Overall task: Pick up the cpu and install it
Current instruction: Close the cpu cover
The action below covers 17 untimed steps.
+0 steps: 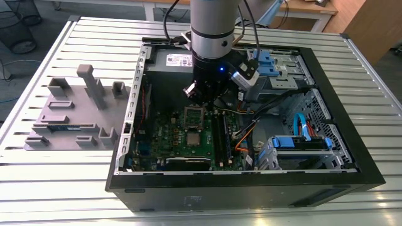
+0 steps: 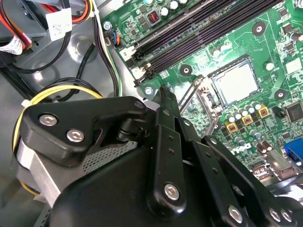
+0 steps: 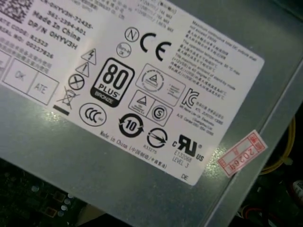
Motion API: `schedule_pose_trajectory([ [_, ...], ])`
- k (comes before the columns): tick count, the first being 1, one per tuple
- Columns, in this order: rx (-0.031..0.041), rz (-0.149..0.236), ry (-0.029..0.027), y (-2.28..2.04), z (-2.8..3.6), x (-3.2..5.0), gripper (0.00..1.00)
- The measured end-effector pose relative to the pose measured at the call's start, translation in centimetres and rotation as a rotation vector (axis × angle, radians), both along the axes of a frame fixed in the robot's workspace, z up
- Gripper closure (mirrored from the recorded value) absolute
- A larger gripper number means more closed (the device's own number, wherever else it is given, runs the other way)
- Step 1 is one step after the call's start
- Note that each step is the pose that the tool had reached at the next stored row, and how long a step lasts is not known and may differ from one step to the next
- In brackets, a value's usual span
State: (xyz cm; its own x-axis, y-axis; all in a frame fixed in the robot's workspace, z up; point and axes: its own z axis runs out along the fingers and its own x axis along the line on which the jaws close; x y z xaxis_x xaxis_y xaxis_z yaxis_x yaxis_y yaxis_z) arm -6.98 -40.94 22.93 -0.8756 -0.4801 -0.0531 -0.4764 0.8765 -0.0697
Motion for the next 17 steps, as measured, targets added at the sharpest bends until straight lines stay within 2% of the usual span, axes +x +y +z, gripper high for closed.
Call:
schedule_pose_trajectory([
  [6,-0.0003,0.005,0.0000,0.00,0.32,-0.07,0.89],
  [13,-0.0002,0.007,-0.0002,-0.02,0.34,-0.07,0.89],
  [17,-0.0003,0.039,-0.0001,-0.03,0.35,-0.07,0.89],
])
